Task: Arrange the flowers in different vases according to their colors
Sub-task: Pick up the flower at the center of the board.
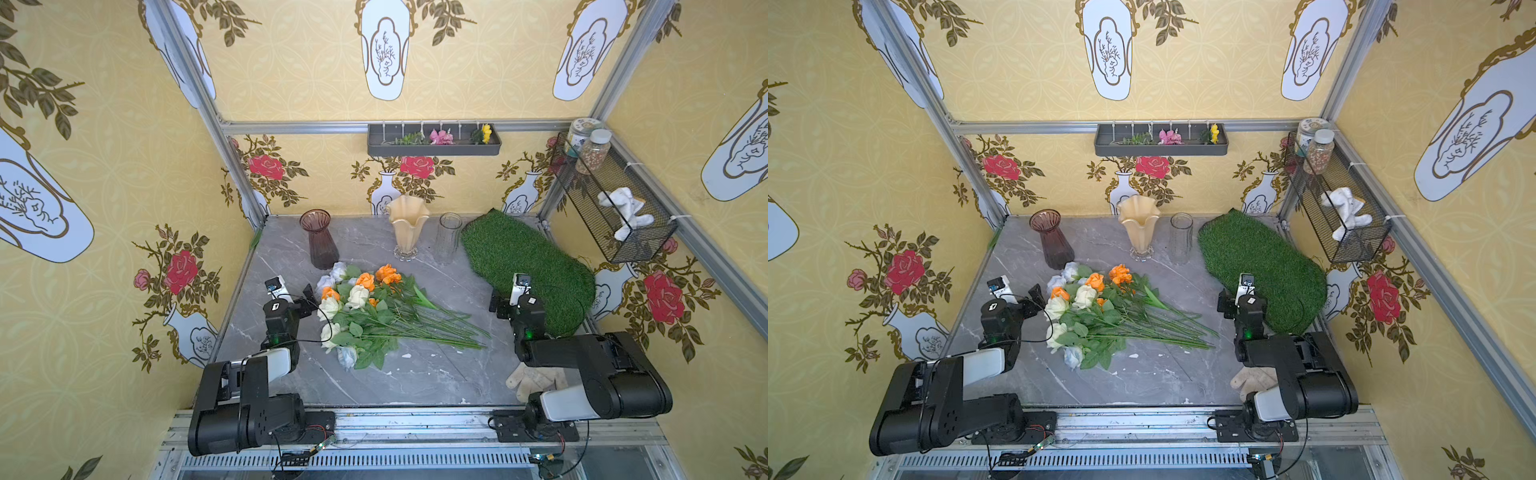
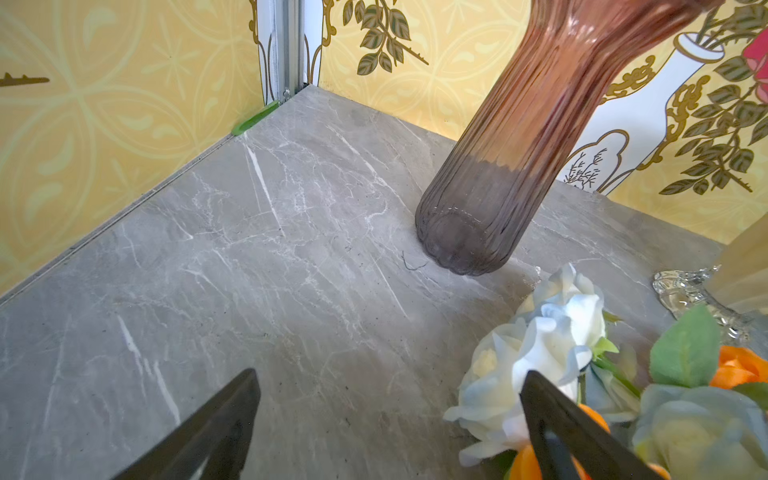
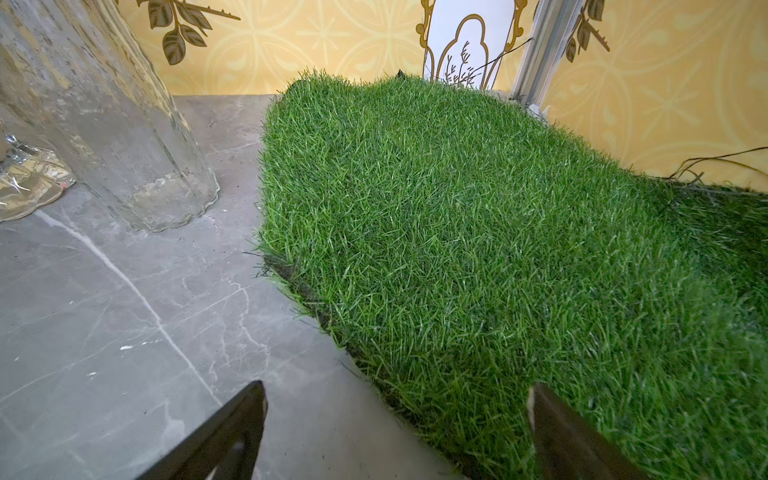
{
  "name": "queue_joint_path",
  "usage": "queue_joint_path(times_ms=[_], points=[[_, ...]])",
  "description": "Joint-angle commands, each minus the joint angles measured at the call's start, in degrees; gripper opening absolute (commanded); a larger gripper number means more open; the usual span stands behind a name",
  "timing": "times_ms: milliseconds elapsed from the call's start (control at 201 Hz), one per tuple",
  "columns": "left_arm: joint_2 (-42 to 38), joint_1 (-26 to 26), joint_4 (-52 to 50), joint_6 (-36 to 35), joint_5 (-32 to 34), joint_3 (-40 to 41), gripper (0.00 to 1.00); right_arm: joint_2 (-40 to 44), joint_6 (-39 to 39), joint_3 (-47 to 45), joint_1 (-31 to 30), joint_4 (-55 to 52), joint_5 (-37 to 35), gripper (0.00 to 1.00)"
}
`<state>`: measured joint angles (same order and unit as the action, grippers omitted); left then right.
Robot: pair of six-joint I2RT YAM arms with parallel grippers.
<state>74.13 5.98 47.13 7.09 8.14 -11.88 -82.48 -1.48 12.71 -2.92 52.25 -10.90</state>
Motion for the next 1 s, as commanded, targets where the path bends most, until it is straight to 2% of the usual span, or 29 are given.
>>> queue_joint_path(times_ms=[0,996], points=[[-0.5,0.1,1.0,-0.7,-1.5,0.2,1.00,0.2,-0.5,0.4,0.0,0.3,-0.3,0.97],[-0.5,0.1,1.4,-1.2,-2.7,0.4,1.00,0.2,-0.5,0.4,-0.1,0.3,-0.3,0.97]])
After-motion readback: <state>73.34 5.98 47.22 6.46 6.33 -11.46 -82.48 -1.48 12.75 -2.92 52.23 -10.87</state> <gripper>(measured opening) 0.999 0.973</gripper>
